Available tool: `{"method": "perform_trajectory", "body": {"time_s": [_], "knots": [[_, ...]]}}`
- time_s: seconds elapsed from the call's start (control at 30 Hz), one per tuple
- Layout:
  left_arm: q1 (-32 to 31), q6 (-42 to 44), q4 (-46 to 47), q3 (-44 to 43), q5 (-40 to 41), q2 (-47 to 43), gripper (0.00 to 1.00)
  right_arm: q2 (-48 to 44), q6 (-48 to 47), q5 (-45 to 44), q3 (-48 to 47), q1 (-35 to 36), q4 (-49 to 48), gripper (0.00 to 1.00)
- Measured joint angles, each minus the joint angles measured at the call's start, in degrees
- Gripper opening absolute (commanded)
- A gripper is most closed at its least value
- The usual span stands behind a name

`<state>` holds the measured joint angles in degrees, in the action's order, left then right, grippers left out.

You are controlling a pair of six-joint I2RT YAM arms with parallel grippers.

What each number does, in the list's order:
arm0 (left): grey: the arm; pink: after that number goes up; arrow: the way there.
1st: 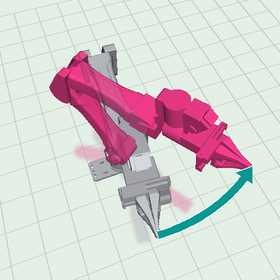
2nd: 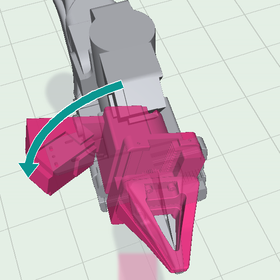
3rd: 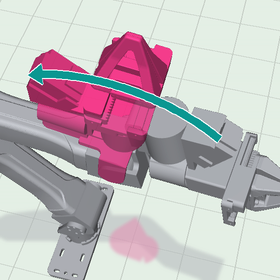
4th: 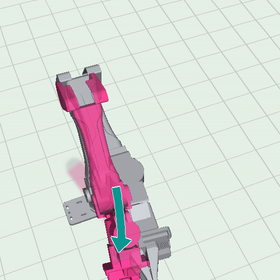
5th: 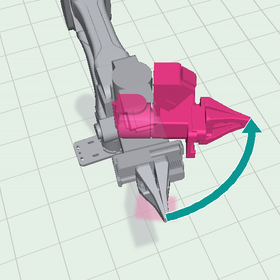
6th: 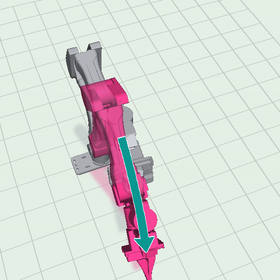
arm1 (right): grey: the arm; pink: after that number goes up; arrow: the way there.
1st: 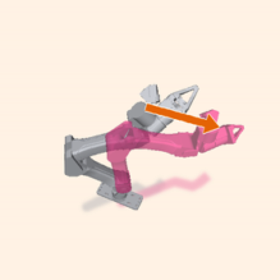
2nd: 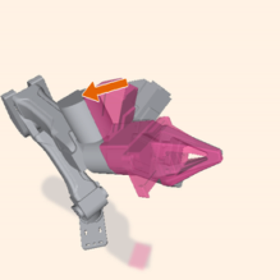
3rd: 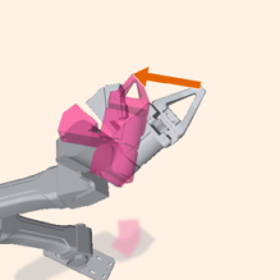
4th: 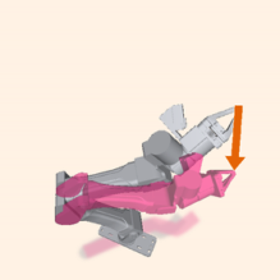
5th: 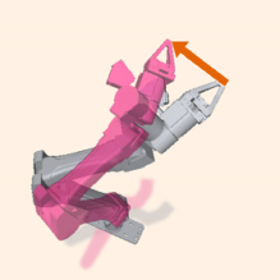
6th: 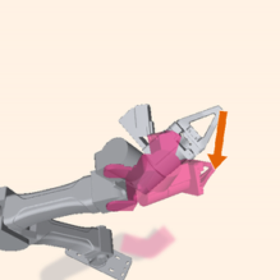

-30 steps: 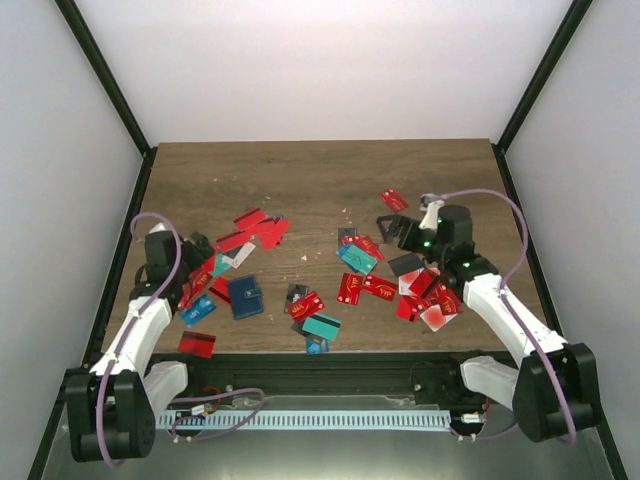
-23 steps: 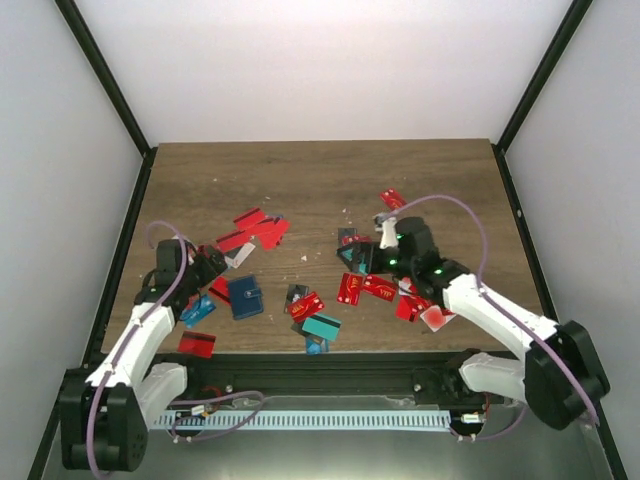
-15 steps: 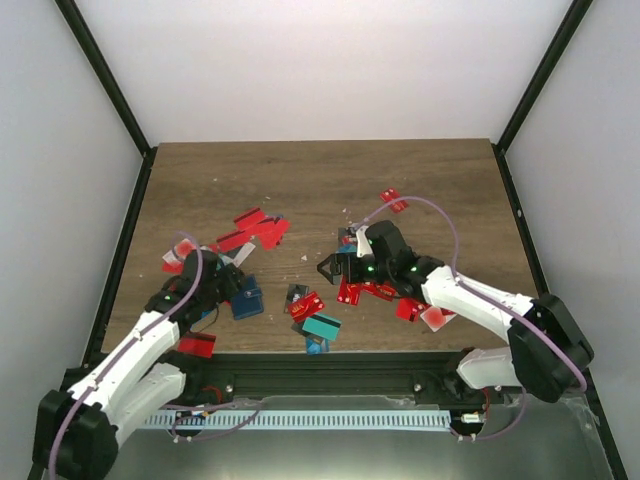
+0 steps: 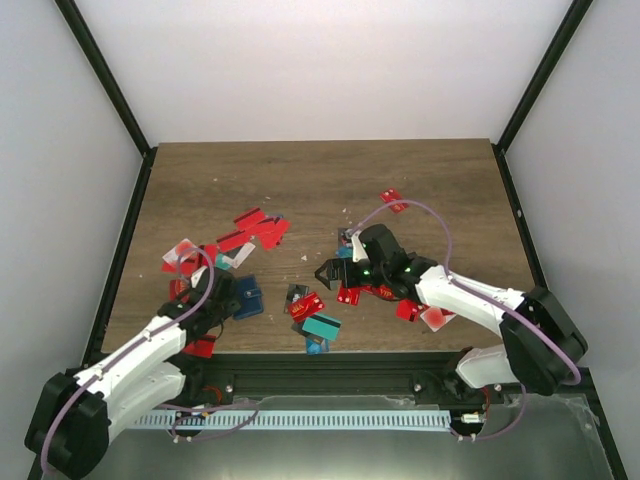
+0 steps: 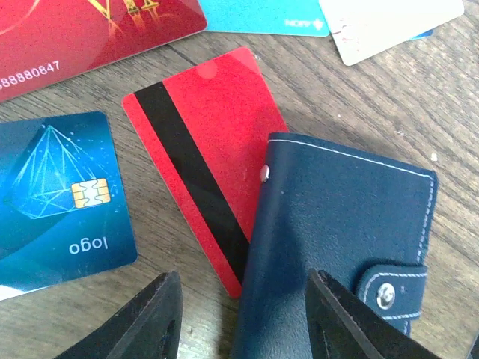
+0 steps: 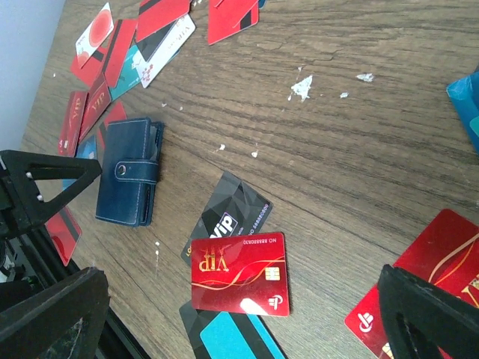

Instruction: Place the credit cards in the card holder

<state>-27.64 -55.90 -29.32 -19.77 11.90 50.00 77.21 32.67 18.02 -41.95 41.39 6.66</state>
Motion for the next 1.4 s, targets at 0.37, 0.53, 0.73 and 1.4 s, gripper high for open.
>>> {"method": "perform_trajectory", "body": {"time_s": [0.37, 0.53, 0.73, 1.4], "knots": [[-0.1, 1.0, 12.3, 3.4, -0.9, 5.5, 0.04, 2.5, -0.3, 1.7, -0.7, 0.1, 0.6, 1.0], [-0.2, 2.6, 15.1, 4.4, -2.5, 3.4, 0.04, 5.0, -0.7, 3.8, -1.9, 0.5, 0.5, 1.0], [-0.2, 6.6, 14.1, 4.1, -5.8, -7.0, 0.04, 8.1, -0.4, 8.5, -3.8, 2.1, -3.8, 1.0], [-0.6, 18.7, 20.9, -4.5, -28.3, -10.1, 0.04, 10.8, 6.3, 21.9, -6.9, 0.6, -18.9, 0.86]]}}
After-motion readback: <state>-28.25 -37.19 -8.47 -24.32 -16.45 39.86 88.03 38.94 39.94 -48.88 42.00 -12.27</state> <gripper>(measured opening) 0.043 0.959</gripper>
